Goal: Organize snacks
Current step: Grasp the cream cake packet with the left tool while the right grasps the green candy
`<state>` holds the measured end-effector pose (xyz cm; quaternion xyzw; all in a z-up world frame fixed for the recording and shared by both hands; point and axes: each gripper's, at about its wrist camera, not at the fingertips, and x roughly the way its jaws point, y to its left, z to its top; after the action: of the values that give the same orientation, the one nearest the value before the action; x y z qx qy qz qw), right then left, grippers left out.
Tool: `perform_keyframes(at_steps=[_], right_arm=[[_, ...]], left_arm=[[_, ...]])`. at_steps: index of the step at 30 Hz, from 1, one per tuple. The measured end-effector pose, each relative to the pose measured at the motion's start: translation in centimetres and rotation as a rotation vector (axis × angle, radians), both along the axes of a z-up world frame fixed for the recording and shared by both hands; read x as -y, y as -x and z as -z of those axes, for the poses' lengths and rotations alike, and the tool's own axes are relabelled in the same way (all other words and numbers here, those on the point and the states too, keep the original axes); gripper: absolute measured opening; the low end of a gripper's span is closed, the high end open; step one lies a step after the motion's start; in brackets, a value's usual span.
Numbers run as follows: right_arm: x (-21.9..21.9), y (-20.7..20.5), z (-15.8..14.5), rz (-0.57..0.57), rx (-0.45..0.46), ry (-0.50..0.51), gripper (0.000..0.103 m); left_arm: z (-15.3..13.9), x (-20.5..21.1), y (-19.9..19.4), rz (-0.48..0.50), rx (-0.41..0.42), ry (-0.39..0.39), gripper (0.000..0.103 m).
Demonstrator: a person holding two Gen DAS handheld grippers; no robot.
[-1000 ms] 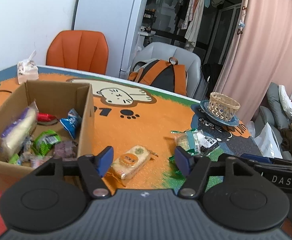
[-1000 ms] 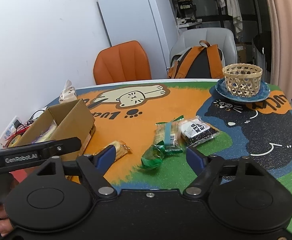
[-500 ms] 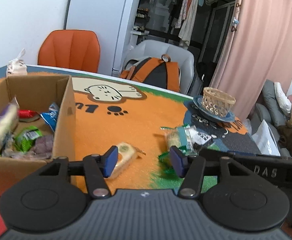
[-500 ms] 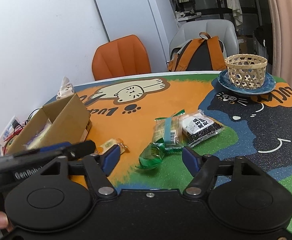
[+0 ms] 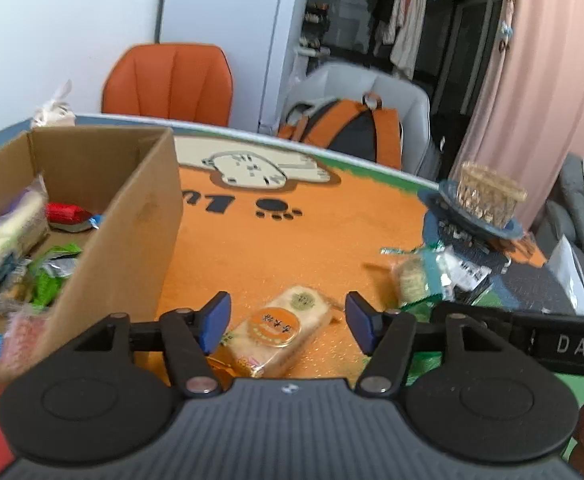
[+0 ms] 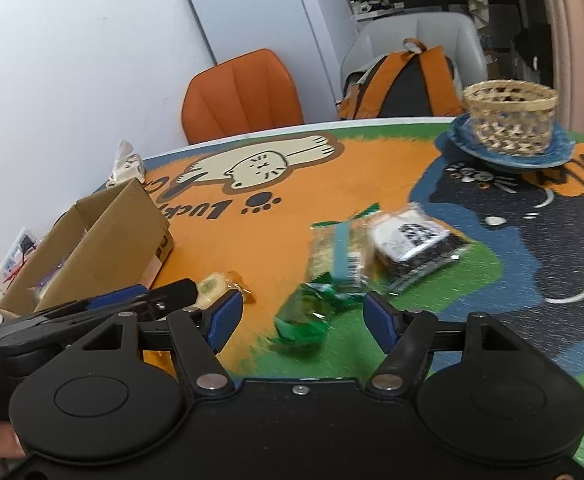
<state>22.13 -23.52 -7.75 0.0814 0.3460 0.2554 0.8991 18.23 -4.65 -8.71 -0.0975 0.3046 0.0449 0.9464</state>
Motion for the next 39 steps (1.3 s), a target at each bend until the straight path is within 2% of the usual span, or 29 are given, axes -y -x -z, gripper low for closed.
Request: perform_keyframes(at_steps=[3,6,10,13,17,21,31,39], right_arm=[[-0.8,-0.8,0.7,-0.002,-0.023,0.009,0.068],[-1.2,-1.6,1.7,0.012,-0.064,0.032,0.063],[-1.5,-1.9,2.6,0.021,-0.081,0.056,0.037],[-1.3,-1.4,2.6,0.01,-0.085,0.054,0.036],[-0.6,-0.4,2.6,0.03,-0.084,0.061,0.035],[0.1,0.7,2.4,0.051,-0.084,0.075,0.035],[2.1,3.2,0.8,0.087,-0.048,0.072,0.036],[2.3,5.1,-0.9,0.093,-0.002,0.058,0.035]], left_arm=[[1.0,-0.3,-0.7,0.017,-0.032,0.005,0.064],[1.9,-0.3,-1.2,0.011,-0.067,0.009,0.065],[2.5,-0.1,-1.4,0.024,-0.08,0.001,0.066],[2.5,-0.1,-1.5,0.029,-0.084,-0.007,0.065],[2.6,0.3,-1.0,0.028,-0.087,-0.053,0.056],[2.5,0.1,-0.2,0.016,-0.08,-0.049,0.033],[1.7,1.0,1.6,0.031,-0.045,0.005,0.032],[-0.7,1.2,3.6,0.047,0.022,0.019,0.032]])
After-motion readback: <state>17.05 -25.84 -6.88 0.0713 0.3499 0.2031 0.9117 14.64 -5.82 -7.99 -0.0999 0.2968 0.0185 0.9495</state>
